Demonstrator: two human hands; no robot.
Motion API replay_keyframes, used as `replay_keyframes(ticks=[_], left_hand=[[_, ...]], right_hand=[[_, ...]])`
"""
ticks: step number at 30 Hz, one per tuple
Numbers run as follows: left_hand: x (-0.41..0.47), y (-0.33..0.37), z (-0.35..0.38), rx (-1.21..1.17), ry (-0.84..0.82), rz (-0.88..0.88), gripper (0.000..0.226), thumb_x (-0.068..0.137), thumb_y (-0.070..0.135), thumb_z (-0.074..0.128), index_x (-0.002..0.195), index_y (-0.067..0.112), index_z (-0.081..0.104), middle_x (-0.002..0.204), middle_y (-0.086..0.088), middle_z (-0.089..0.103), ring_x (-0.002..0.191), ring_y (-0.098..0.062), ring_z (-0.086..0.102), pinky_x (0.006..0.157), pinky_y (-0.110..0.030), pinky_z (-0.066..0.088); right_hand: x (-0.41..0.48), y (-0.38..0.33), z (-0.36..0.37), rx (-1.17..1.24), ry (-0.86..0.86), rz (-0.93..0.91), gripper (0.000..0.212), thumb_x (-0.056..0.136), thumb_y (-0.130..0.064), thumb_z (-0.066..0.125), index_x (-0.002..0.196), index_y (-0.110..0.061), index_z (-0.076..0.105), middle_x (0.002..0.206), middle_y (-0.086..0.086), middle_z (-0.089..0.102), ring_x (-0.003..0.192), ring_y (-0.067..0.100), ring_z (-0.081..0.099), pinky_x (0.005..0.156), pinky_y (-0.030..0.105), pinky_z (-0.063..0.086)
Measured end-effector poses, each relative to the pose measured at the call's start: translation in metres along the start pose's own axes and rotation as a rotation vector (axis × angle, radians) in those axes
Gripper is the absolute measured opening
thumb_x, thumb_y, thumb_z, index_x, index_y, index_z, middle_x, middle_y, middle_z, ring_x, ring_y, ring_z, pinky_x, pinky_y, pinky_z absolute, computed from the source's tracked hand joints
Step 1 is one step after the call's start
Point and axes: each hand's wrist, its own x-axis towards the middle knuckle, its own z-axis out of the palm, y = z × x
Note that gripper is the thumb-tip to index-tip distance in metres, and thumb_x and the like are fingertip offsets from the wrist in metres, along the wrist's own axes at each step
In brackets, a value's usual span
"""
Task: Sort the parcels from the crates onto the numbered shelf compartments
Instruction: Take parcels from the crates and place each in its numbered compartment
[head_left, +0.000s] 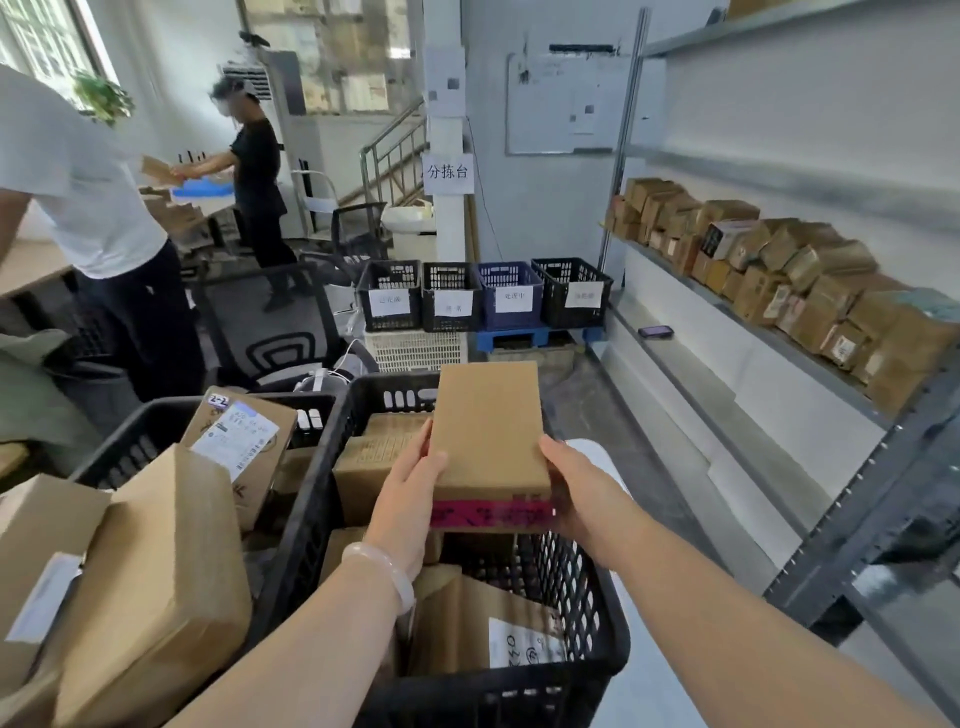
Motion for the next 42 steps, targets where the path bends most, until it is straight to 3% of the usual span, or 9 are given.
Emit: replay_keyframes(ticks=[5, 9, 13, 17, 24, 29, 35, 38, 42], left_hand=[[0.004, 0.004, -0.007, 0.348, 0.121, 0.116, 0.060, 0.092, 0.025, 0.067, 0.146, 0.037, 0.044, 0.140, 0.006, 0.054, 0.123, -0.013, 0.052, 0.108, -0.045, 0.044], [-0.002, 0.010, 0.000, 0.511, 0.103, 0.146, 0.087, 0.080, 0.048, 0.077, 0.153, 0.035, 0.031, 0.149, 0.004, 0.041, 0.135, -0.016, 0.040, 0.114, -0.045, 0.037], [-0.009, 0.017, 0.004, 0.430, 0.014, 0.113, 0.105, 0.066, 0.065, 0.073, 0.154, 0.039, 0.022, 0.154, 0.005, 0.034, 0.142, -0.019, 0.031, 0.113, -0.042, 0.031], [-0.007, 0.014, 0.002, 0.371, -0.013, 0.100, 0.074, 0.086, 0.051, 0.068, 0.149, 0.049, 0.029, 0.147, 0.012, 0.045, 0.135, -0.014, 0.043, 0.112, -0.043, 0.038], [-0.007, 0.012, 0.001, 0.367, 0.144, 0.192, 0.038, 0.094, 0.033, 0.064, 0.127, 0.050, 0.055, 0.109, 0.022, 0.069, 0.111, -0.006, 0.061, 0.097, -0.036, 0.051], [-0.007, 0.014, 0.005, 0.261, 0.058, 0.197, 0.087, 0.070, 0.038, 0.085, 0.133, 0.058, 0.028, 0.124, 0.015, 0.063, 0.115, -0.004, 0.060, 0.099, -0.031, 0.050], [-0.001, 0.008, -0.004, -0.029, 0.075, 0.049, 0.101, 0.066, 0.040, 0.085, 0.147, 0.054, 0.026, 0.128, 0.008, 0.066, 0.117, -0.021, 0.063, 0.103, -0.052, 0.048], [0.002, 0.006, -0.006, -0.136, 0.082, 0.043, 0.092, 0.078, 0.031, 0.080, 0.148, 0.051, 0.025, 0.128, 0.005, 0.066, 0.115, -0.022, 0.065, 0.098, -0.053, 0.052], [-0.001, 0.006, 0.001, -0.304, 0.055, 0.025, 0.067, 0.093, 0.025, 0.065, 0.146, 0.049, 0.032, 0.129, 0.001, 0.066, 0.114, -0.025, 0.066, 0.093, -0.053, 0.055]], right_hand=[[-0.003, -0.004, 0.003, -0.244, 0.021, -0.187, 0.093, 0.075, -0.043, 0.079, 0.150, -0.029, 0.025, 0.131, -0.007, 0.053, 0.112, 0.014, 0.058, 0.090, 0.041, 0.054], [-0.005, -0.005, 0.010, -0.488, 0.014, -0.405, 0.083, 0.056, -0.055, 0.084, 0.129, -0.042, 0.046, 0.122, -0.012, 0.061, 0.113, 0.008, 0.058, 0.094, 0.037, 0.053], [-0.008, -0.010, 0.013, -0.425, 0.009, -0.436, 0.086, 0.059, -0.067, 0.077, 0.134, -0.039, 0.047, 0.123, -0.011, 0.062, 0.114, 0.008, 0.058, 0.096, 0.041, 0.052], [-0.014, -0.016, 0.014, -0.356, -0.052, -0.466, 0.038, 0.087, -0.035, 0.065, 0.120, -0.050, 0.055, 0.117, -0.015, 0.065, 0.112, 0.005, 0.059, 0.097, 0.039, 0.050], [-0.026, -0.006, 0.032, -0.557, -0.129, -0.528, 0.063, 0.086, -0.039, 0.058, 0.144, -0.043, 0.035, 0.143, -0.023, 0.042, 0.131, -0.006, 0.036, 0.111, 0.040, 0.037], [-0.029, -0.001, 0.042, -0.698, -0.161, -0.636, 0.059, 0.089, -0.040, 0.050, 0.146, -0.039, 0.034, 0.148, -0.027, 0.028, 0.139, -0.007, 0.018, 0.117, 0.042, 0.027], [-0.020, 0.003, 0.037, -0.710, 0.056, -0.681, 0.061, 0.087, -0.033, 0.065, 0.140, -0.044, 0.036, 0.141, -0.022, 0.039, 0.129, 0.002, 0.039, 0.106, 0.038, 0.043], [-0.015, 0.002, 0.030, -0.630, 0.225, -0.554, 0.083, 0.082, -0.035, 0.074, 0.149, -0.033, 0.025, 0.148, -0.012, 0.033, 0.135, 0.008, 0.033, 0.111, 0.033, 0.032], [-0.009, 0.004, 0.030, -0.272, 0.032, -0.121, 0.118, 0.057, -0.068, 0.078, 0.150, -0.042, 0.011, 0.145, -0.006, 0.044, 0.129, 0.018, 0.046, 0.106, 0.046, 0.041]])
